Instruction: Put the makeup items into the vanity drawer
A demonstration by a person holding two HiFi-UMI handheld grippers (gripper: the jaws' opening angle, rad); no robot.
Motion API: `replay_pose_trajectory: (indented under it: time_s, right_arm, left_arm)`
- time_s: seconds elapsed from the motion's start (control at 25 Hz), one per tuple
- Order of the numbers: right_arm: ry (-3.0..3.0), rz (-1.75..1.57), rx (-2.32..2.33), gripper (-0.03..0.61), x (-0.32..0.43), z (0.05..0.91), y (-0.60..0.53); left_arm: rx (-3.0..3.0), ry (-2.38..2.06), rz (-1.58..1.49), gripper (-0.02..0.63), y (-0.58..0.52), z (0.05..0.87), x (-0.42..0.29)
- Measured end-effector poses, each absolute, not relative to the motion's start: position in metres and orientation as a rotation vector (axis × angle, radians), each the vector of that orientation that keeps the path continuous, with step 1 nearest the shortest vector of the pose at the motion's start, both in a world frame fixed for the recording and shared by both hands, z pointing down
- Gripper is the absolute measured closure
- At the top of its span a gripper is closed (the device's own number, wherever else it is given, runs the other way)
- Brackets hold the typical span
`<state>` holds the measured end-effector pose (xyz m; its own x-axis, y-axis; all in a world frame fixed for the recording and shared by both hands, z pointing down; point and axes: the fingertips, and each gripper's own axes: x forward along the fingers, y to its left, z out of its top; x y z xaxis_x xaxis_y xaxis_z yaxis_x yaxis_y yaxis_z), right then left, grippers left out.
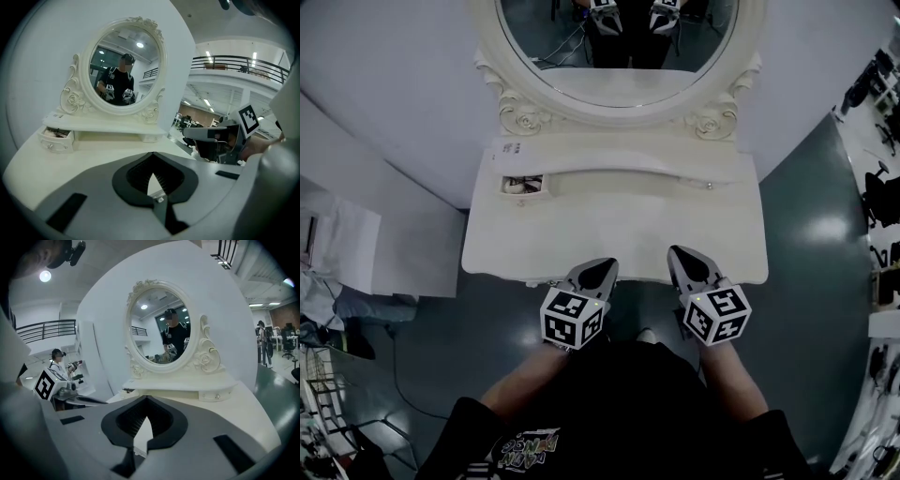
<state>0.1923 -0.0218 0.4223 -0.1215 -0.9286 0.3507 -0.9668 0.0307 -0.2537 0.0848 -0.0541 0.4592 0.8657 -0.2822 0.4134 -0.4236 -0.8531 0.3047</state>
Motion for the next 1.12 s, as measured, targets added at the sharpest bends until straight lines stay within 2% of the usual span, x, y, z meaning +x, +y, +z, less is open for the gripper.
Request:
replay_pose_trajectory:
  time_s: [1.12]
  right_arm:
    - [-2.247,0.686,1.896,0.549,0.213,0.451,0.086]
  left_arm:
    - [2.611,-0.628,0.526,0.614,0.053,0.480,0.117]
